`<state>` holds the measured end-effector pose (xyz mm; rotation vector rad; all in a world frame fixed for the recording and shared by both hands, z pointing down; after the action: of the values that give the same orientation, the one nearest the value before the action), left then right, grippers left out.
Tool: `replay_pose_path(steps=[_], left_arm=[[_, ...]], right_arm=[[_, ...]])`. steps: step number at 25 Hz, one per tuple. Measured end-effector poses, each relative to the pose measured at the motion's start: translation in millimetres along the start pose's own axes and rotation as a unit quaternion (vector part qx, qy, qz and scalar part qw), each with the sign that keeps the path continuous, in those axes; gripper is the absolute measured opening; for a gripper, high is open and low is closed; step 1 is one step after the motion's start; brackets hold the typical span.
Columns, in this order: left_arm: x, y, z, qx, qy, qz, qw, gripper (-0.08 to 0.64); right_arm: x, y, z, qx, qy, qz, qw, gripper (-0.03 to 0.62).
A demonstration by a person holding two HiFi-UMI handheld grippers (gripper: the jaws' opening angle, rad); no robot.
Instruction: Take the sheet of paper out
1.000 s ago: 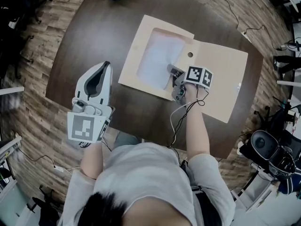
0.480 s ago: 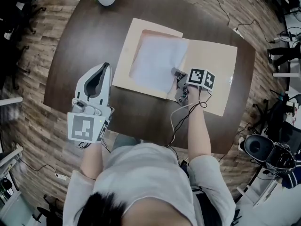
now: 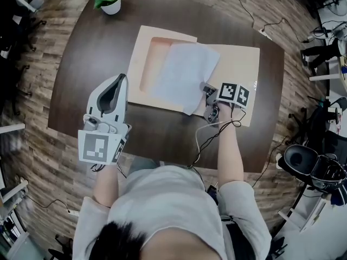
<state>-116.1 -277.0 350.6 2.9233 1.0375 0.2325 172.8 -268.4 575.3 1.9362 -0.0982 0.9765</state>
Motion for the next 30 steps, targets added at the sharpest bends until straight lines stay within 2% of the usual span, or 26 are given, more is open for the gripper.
replay_pose_path(steps=[11, 20, 30], left_arm=[[27, 1, 18, 0.022, 0.004, -0.023, 0.9995, -0.003], [46, 1, 34, 0.037, 0.011, -0.039, 0.9985, -0.003], [59, 3, 50, 0.047, 0.021, -0.046, 0.9976, -0.003]], right_arm=[[14, -54, 0, 0.046, 0.004, -0.008, 0.999, 0.014], [3, -95, 0, 0.094, -0.003, 0.016, 0.995, 0.014], [-27, -128, 5, 0.145, -0.066, 0.029, 0.987, 0.014]])
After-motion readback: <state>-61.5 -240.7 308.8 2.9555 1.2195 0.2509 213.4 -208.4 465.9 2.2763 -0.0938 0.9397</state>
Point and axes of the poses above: the fingertips, and each gripper's own axes: y forward along the fingers, x to its right, z out of its top, the point moved 3 cm from there along -y, backward along the fingers, and after that the axes turned 6 degrees about y, right-handed, at the moved point
